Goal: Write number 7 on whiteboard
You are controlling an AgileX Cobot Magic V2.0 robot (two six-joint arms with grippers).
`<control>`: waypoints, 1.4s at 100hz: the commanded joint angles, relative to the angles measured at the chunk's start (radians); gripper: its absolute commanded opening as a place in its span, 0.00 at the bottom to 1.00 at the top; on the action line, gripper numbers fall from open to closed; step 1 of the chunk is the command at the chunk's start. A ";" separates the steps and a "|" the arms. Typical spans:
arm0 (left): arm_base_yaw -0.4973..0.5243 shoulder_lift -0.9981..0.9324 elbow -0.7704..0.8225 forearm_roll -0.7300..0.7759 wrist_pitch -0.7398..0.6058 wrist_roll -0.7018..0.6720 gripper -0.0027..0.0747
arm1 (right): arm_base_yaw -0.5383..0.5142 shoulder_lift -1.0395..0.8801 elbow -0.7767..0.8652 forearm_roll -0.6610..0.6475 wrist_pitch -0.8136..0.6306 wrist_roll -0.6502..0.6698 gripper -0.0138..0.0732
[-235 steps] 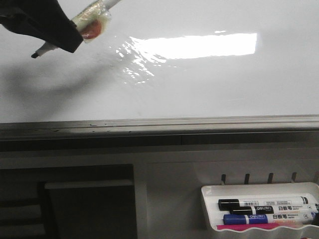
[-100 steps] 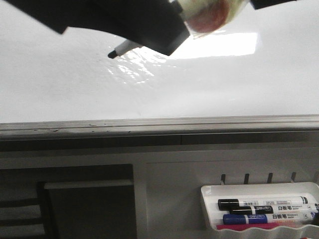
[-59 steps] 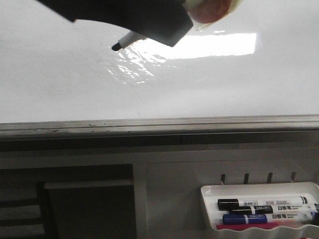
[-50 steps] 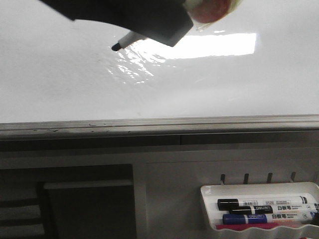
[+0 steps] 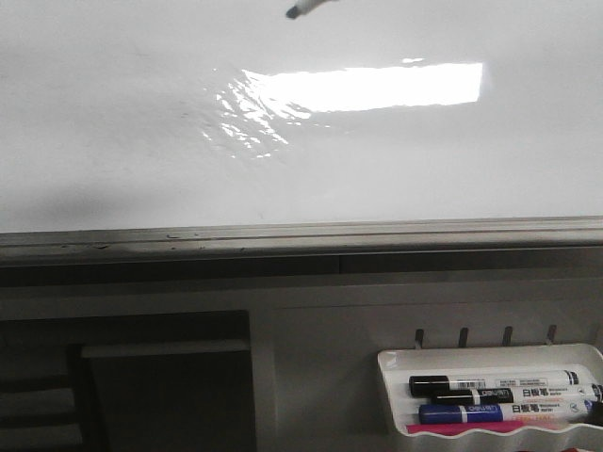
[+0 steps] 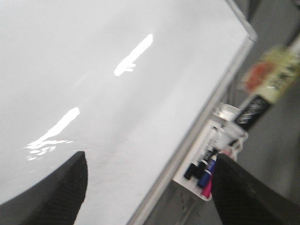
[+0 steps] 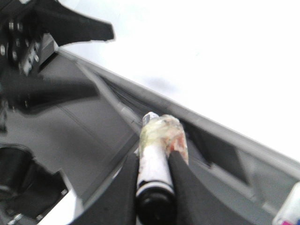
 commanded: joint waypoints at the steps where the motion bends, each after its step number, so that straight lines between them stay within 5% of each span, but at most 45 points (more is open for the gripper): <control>1: 0.121 -0.065 -0.037 -0.051 -0.074 -0.081 0.70 | 0.000 -0.079 0.000 0.028 -0.106 -0.015 0.10; 24: 0.391 -0.164 0.032 -0.244 -0.076 -0.081 0.70 | 0.000 -0.135 0.039 0.007 -0.203 -0.029 0.10; 46: 0.525 -0.268 0.185 -0.333 -0.152 -0.081 0.70 | 0.000 -0.115 0.039 0.041 -0.331 -0.037 0.10; 84: 0.542 -0.326 0.294 -0.395 -0.282 -0.081 0.70 | 0.038 0.101 0.026 0.422 -0.323 -0.447 0.10; 140: 0.542 -0.326 0.294 -0.395 -0.293 -0.081 0.70 | 0.281 0.411 -0.176 0.456 -0.596 -0.588 0.10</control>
